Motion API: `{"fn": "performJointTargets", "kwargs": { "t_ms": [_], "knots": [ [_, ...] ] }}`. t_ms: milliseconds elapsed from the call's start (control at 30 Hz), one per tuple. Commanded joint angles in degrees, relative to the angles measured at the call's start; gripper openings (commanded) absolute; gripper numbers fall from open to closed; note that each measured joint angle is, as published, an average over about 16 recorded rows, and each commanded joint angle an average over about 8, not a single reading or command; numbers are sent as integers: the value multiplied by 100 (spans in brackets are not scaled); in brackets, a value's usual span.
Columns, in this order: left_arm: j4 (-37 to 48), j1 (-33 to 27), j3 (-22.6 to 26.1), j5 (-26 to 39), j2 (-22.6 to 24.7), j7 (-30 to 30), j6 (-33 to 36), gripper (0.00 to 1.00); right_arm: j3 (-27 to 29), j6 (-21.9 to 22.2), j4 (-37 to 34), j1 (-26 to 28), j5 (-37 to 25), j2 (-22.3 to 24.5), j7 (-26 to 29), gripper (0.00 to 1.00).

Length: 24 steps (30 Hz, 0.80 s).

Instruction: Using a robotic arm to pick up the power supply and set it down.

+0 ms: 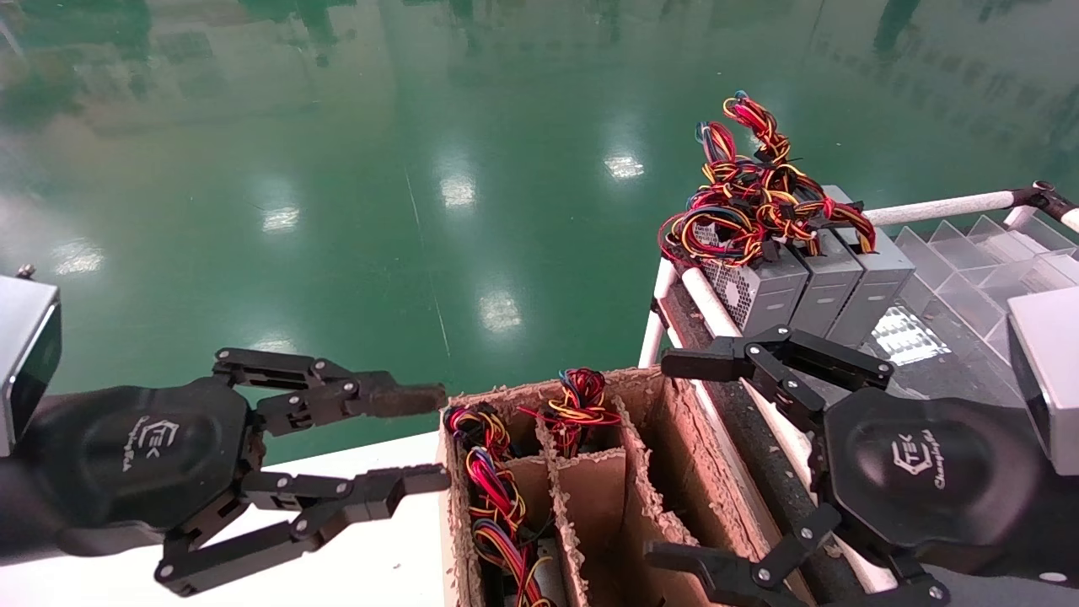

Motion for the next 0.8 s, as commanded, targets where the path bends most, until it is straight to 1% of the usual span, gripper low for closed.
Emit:
{"fn": "performJointTargets", "kwargs": {
  "t_ms": [33,633,667,800],
  "knots": [
    [0,0,0,0,0,0,0,0,0,0,0,0,0,0,0,100],
    [0,0,0,0,0,0,0,0,0,0,0,0,0,0,0,100],
    [0,0,0,0,0,0,0,6,0,0,0,0,0,0,0,100],
    [0,0,0,0,0,0,0,56,0,0,0,0,0,0,0,100]
  ]
}}
